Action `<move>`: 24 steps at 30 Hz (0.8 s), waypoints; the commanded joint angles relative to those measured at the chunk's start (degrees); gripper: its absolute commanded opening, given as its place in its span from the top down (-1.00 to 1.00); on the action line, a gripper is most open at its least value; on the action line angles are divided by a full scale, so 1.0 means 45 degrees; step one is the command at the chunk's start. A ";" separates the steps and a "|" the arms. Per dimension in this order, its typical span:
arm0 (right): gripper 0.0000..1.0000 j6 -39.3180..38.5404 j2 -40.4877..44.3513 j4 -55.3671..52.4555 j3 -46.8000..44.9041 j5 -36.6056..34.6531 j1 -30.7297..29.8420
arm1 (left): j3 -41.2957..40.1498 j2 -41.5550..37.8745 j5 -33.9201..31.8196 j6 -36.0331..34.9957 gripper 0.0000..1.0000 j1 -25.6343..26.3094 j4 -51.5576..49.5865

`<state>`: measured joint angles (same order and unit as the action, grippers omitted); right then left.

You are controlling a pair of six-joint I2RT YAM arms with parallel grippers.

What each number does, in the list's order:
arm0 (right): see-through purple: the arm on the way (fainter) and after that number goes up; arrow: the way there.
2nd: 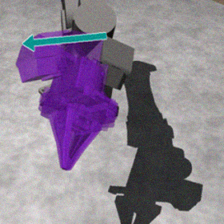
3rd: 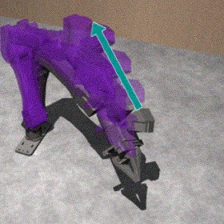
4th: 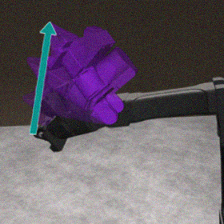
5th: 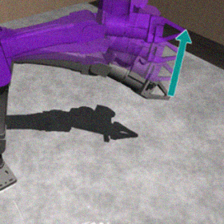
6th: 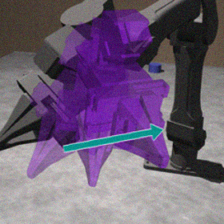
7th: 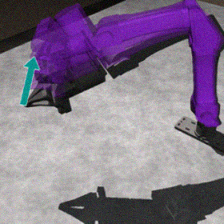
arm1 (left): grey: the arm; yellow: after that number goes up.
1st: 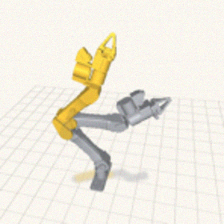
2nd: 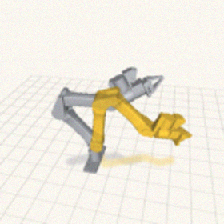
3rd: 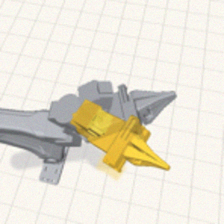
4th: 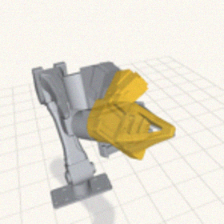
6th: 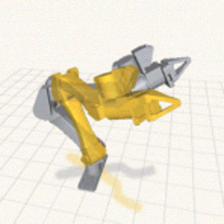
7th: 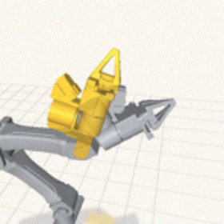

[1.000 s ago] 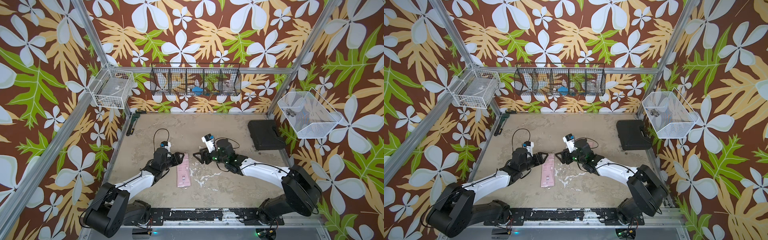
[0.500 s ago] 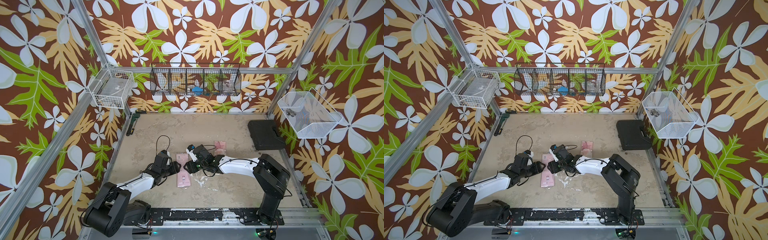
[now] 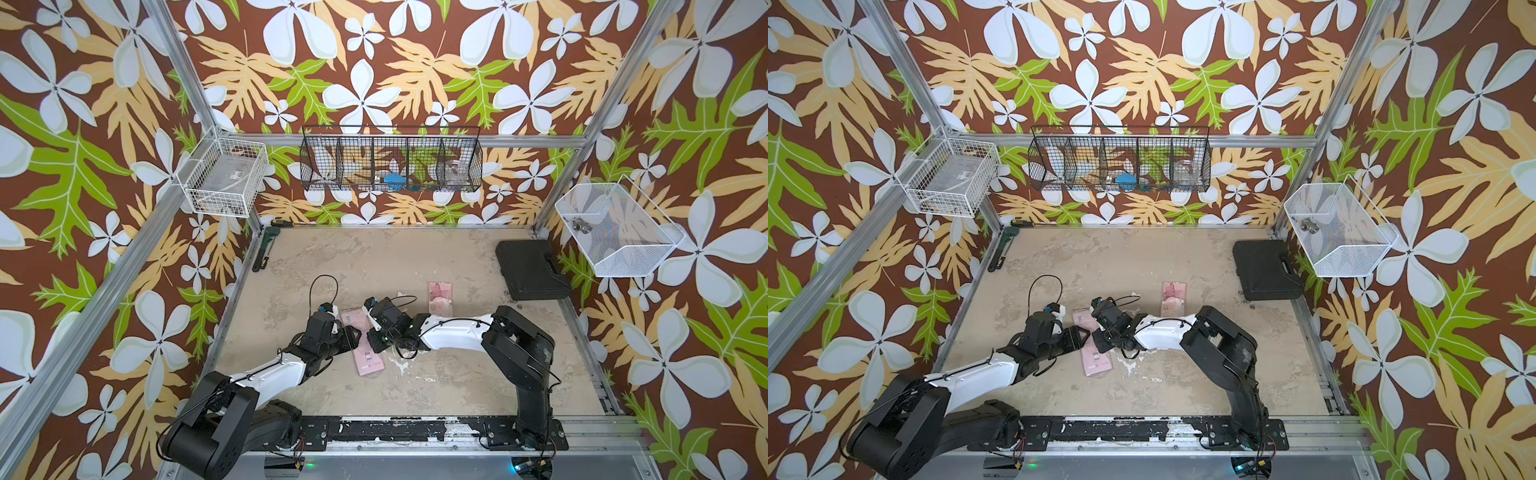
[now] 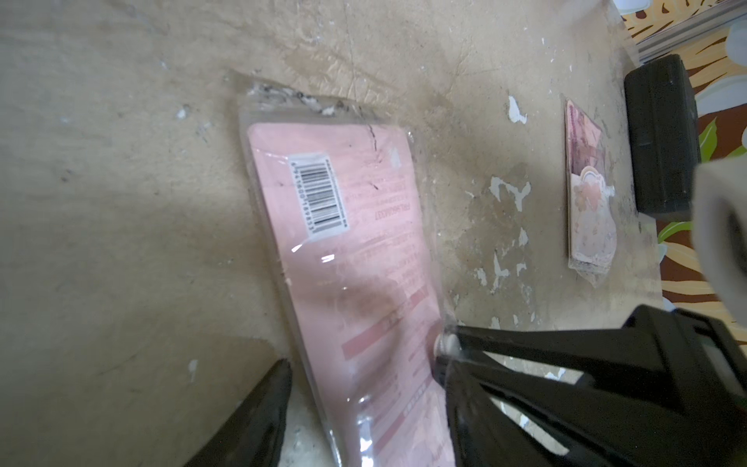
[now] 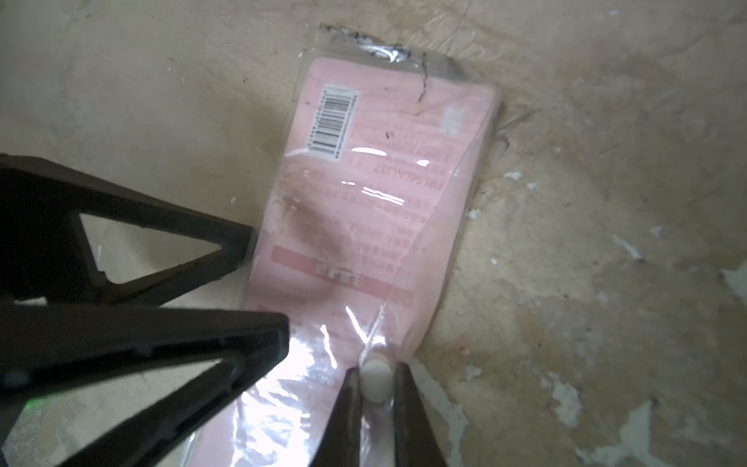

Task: Open the ruler set and take out the ruler
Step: Pick up the ruler set bag from the center of the board, then open the ruler set bag.

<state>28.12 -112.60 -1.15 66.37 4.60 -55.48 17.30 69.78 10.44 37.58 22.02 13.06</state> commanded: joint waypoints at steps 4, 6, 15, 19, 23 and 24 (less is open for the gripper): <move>1.00 0.0036 0.0657 -0.0250 -0.0301 -0.0647 0.0081 | 0.0081 -0.0054 -0.0271 -0.0136 -0.27 0.0009 -0.0383; 1.00 0.0079 0.1058 0.0096 -0.0584 -0.0291 0.0265 | 0.0091 -0.0266 -0.0218 -0.0068 -0.29 0.0009 -0.0250; 1.00 -0.0211 0.3231 0.2076 -0.1675 0.2242 0.1323 | -0.0049 -0.1780 0.2143 0.0088 -0.43 0.0009 0.2490; 1.00 -0.0058 0.3765 0.2429 -0.1852 0.2427 0.1341 | -0.0326 -0.1993 0.3246 0.0892 -0.44 0.0009 0.4621; 1.00 0.0232 0.4049 0.3250 -0.2313 0.2487 0.1335 | -0.0497 -0.1799 0.3877 0.1384 -0.18 0.0009 0.6190; 1.00 0.0341 0.4132 0.3364 -0.2389 0.2477 0.1335 | -0.0374 -0.1652 0.3766 0.1298 -0.05 0.0009 0.5902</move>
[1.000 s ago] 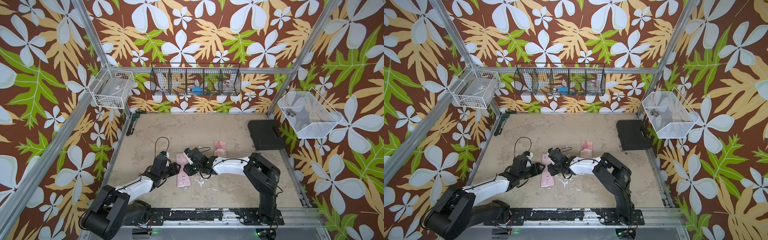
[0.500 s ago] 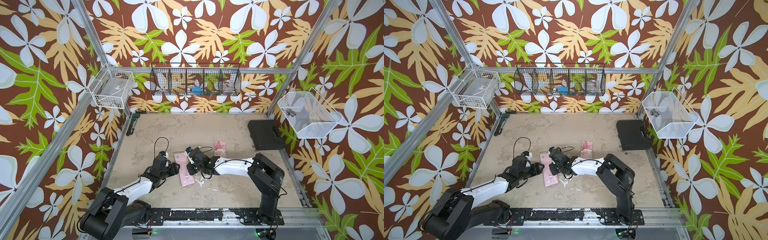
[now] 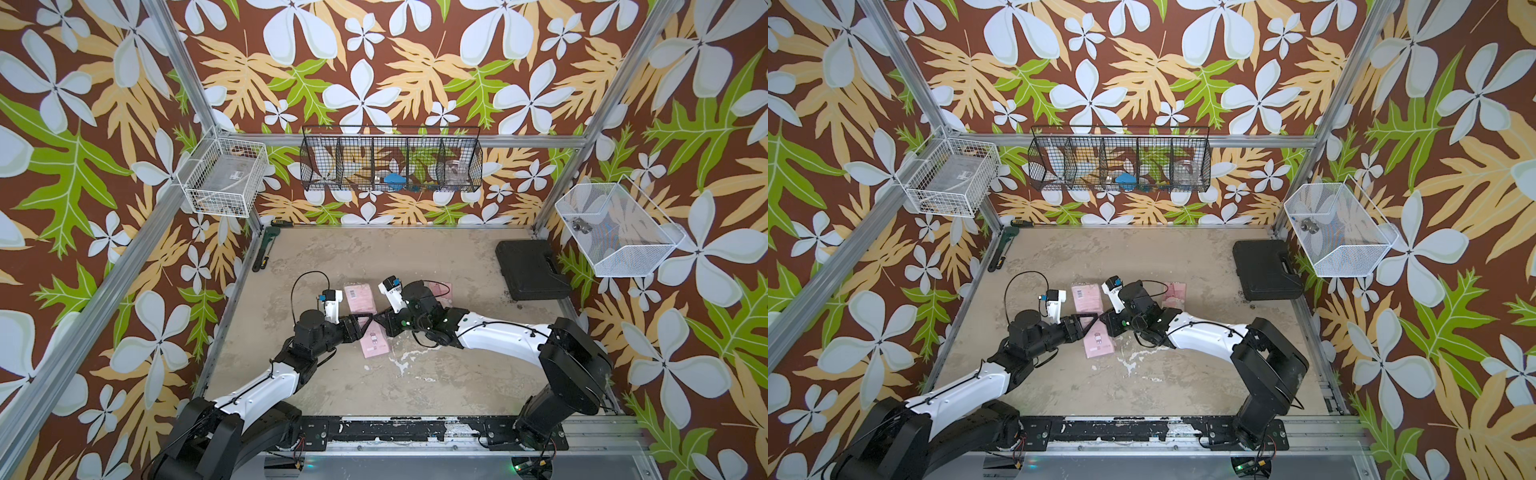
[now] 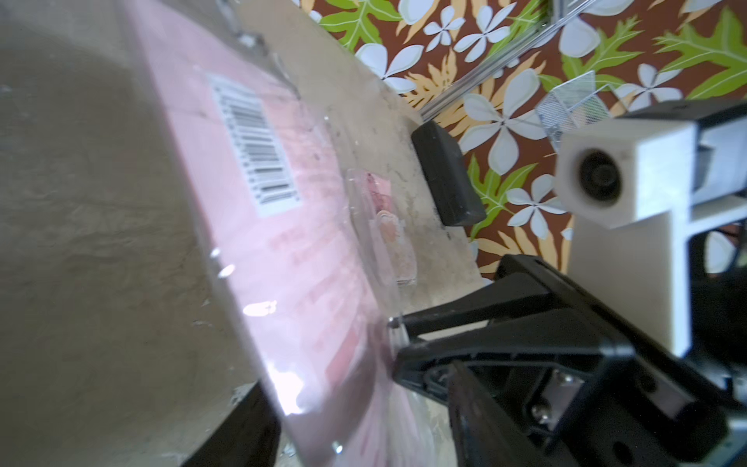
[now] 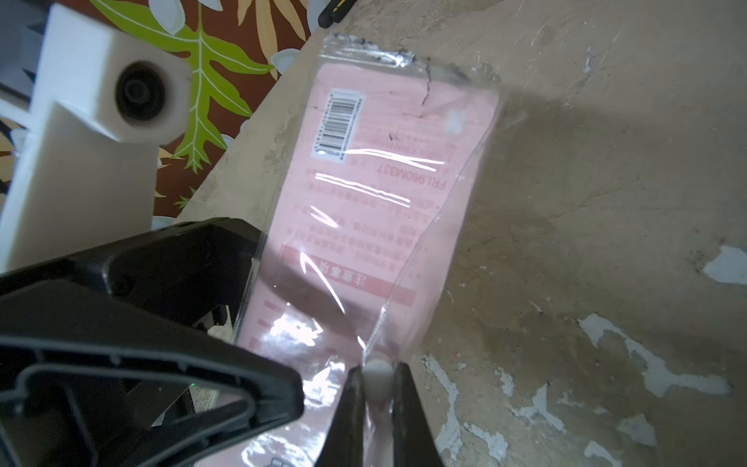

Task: Open the ruler set and take out the ruler
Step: Open the ruler set bag.

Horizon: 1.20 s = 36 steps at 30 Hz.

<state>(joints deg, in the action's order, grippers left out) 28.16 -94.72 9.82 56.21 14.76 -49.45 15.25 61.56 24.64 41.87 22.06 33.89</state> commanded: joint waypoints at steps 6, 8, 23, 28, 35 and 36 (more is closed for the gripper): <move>1.00 0.0617 0.0469 0.1122 -0.0423 -0.0339 0.0007 | 0.0178 0.0600 0.0597 0.0140 0.89 -0.0001 0.0737; 1.00 0.0639 0.0540 0.1085 -0.0473 -0.0577 -0.0005 | 0.0268 0.0617 0.0548 0.0149 1.00 -0.0001 0.0559; 1.00 0.0680 0.0970 0.2921 -0.1169 0.2585 0.1183 | 0.0401 -0.0086 -0.0029 -0.0798 1.00 -0.0001 -0.0196; 1.00 0.0995 0.1116 0.3012 -0.1603 0.2706 0.1520 | 0.0424 -0.0076 -0.0238 -0.0714 1.00 -0.0001 -0.0146; 1.00 0.0697 0.1451 0.2488 -0.1945 0.2412 0.2137 | 0.0568 -0.0164 -0.0702 -0.1136 1.00 -0.0001 -0.0733; 1.00 0.0567 0.1458 0.2348 -0.1943 0.2337 0.2171 | 0.0543 -0.0177 -0.0800 -0.1167 1.00 -0.0001 -0.0832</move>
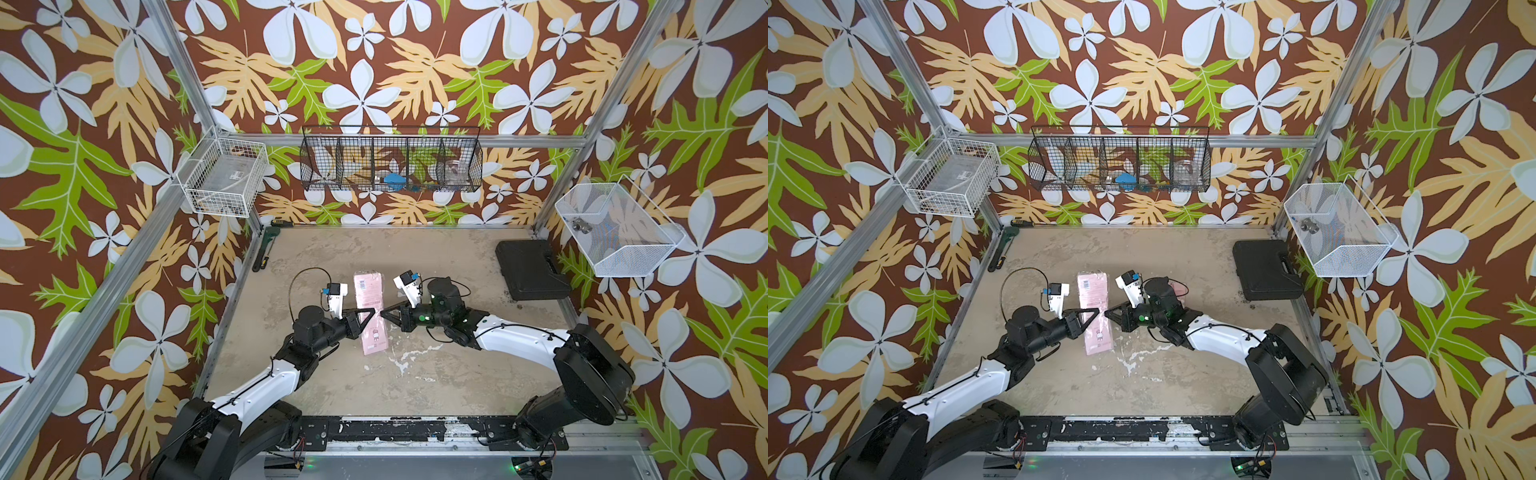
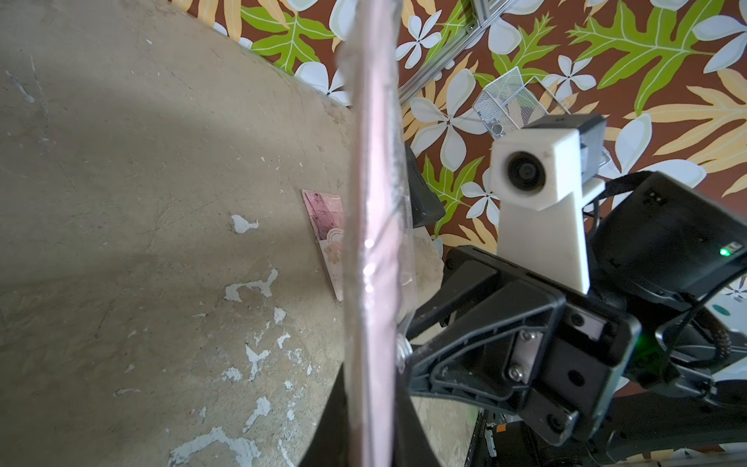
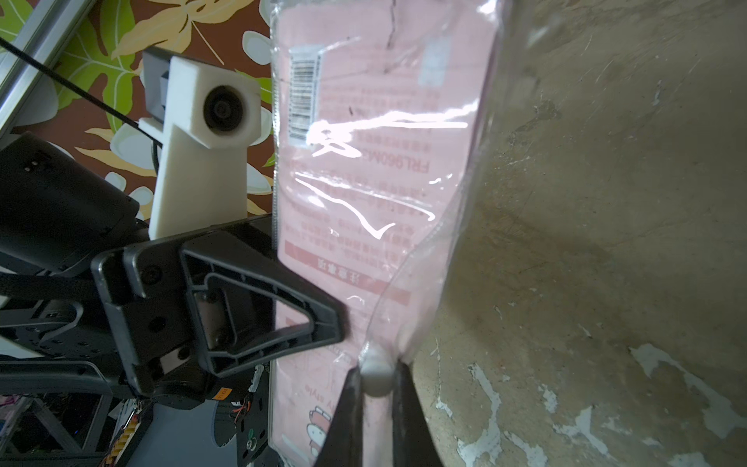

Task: Open the ruler set and take out the ruler
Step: Open the ruler set bag.

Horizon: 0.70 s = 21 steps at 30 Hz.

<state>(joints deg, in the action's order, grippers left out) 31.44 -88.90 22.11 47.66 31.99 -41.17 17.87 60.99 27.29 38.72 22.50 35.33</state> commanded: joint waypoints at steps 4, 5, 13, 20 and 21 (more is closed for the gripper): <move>1.00 -0.0337 0.0117 -0.0472 -0.0075 -0.1288 0.0417 | -0.0006 -0.0100 -0.1845 -0.0556 1.00 -0.0097 -0.1513; 1.00 -0.0392 0.0116 -0.0571 -0.0047 -0.1288 0.0413 | -0.0021 -0.0106 -0.1974 -0.0557 1.00 -0.0098 -0.1577; 1.00 -0.0813 0.0085 -0.0647 -0.0020 -0.0727 0.0541 | -0.0160 -0.0048 -0.1193 -0.0636 1.00 -0.0108 -0.0900; 1.00 0.0571 0.0511 0.2890 -0.1468 0.3508 0.1979 | -0.1072 0.0582 0.1277 0.0984 1.00 -0.0527 0.3099; 1.00 0.0574 0.0466 0.3088 -0.1508 0.4049 0.2049 | -0.1117 0.0766 0.1369 0.1110 1.00 -0.0528 0.3446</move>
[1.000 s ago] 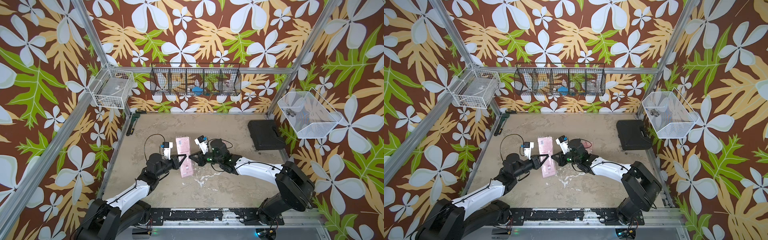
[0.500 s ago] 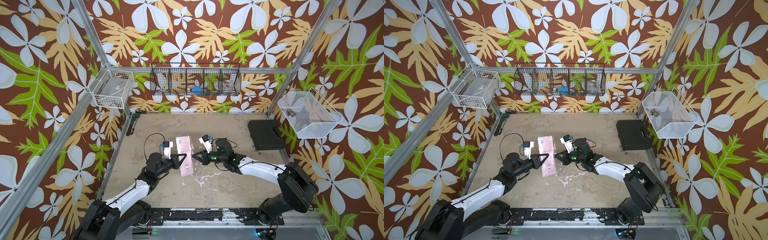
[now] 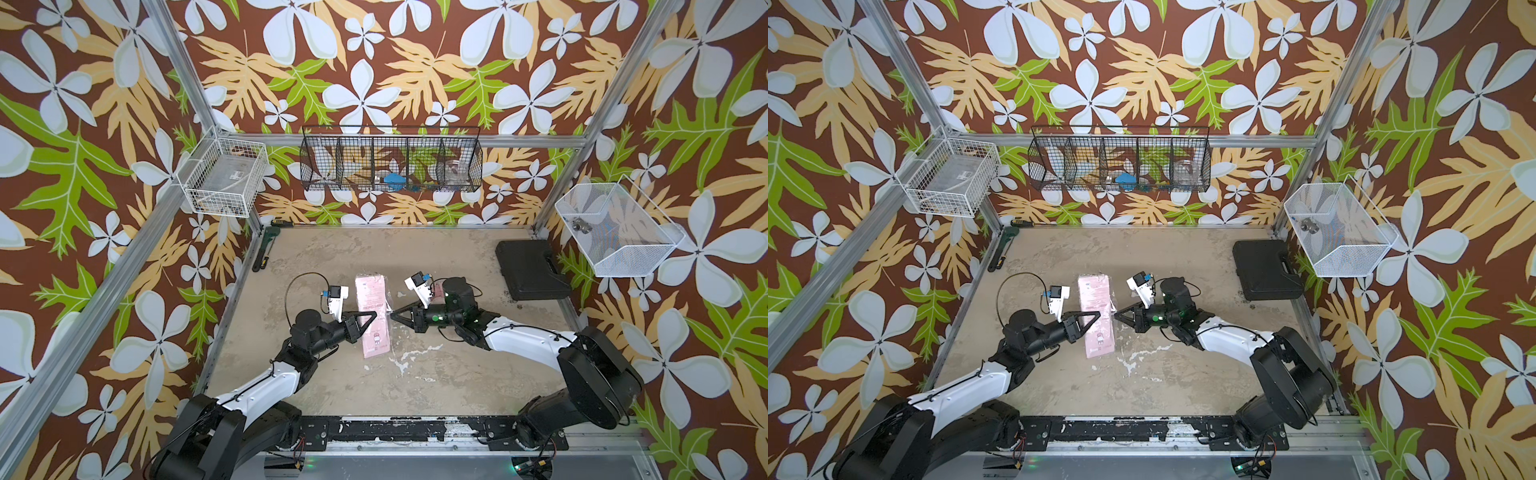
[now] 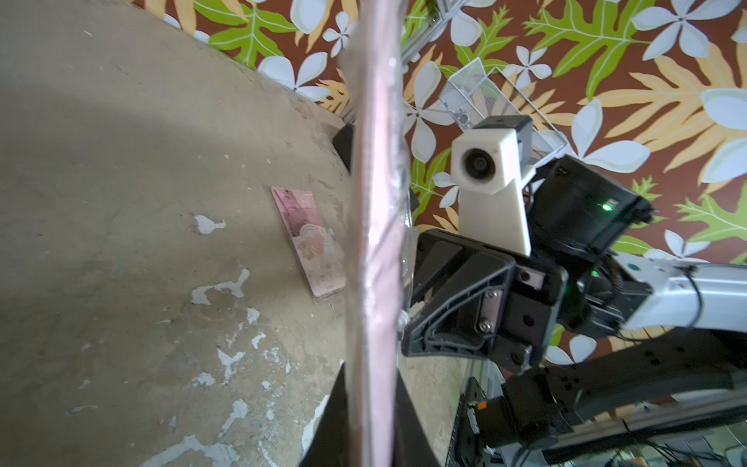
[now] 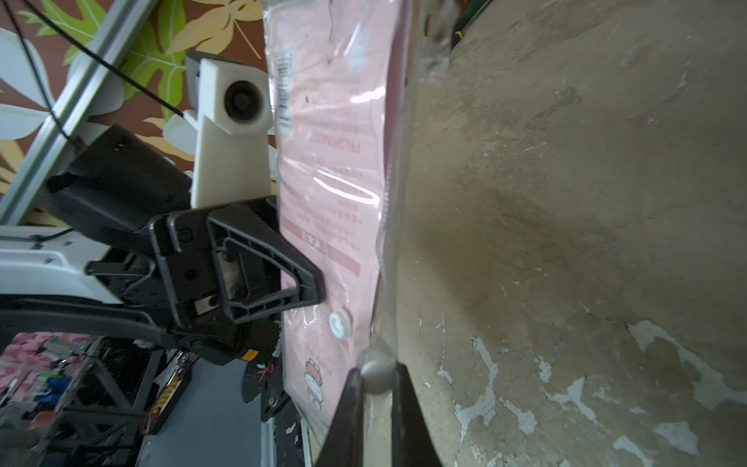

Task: Open the ruler set and take out the ruler
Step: Open the ruler set bag.

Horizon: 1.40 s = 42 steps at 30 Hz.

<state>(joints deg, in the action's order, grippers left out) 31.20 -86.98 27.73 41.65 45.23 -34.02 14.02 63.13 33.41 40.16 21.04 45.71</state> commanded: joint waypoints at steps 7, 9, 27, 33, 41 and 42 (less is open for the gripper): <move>1.00 0.1400 -0.0010 0.3481 -0.0927 0.2863 0.0395 | 0.0083 0.1641 0.1031 0.0824 1.00 -0.0184 0.1720; 1.00 0.1086 0.0083 0.2604 -0.0894 0.1996 0.0373 | 0.0040 0.1607 0.0807 0.0845 1.00 -0.0194 0.1628; -0.20 0.0161 -0.1082 -0.1948 0.1833 -0.4982 -0.2104 | 0.0317 0.0581 -0.0257 -0.0419 1.00 -0.0051 -0.0764; 0.35 -0.0007 -0.1297 -0.2557 0.2304 -0.5734 -0.2117 | 0.0315 0.0541 -0.0291 -0.0429 1.00 0.0000 -0.0774; 0.73 -0.0176 -0.1301 -0.2839 0.2381 -0.5530 -0.1972 | 0.0346 0.0521 -0.0322 -0.0412 1.00 0.0028 -0.0795; 0.73 -0.0206 -0.1317 -0.2823 0.2369 -0.5365 -0.1954 | 0.0359 0.0526 -0.0317 -0.0429 1.00 0.0028 -0.0786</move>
<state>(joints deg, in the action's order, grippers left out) 31.24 -92.82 15.68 51.99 20.62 -43.05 15.16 65.63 31.77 38.87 21.06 41.15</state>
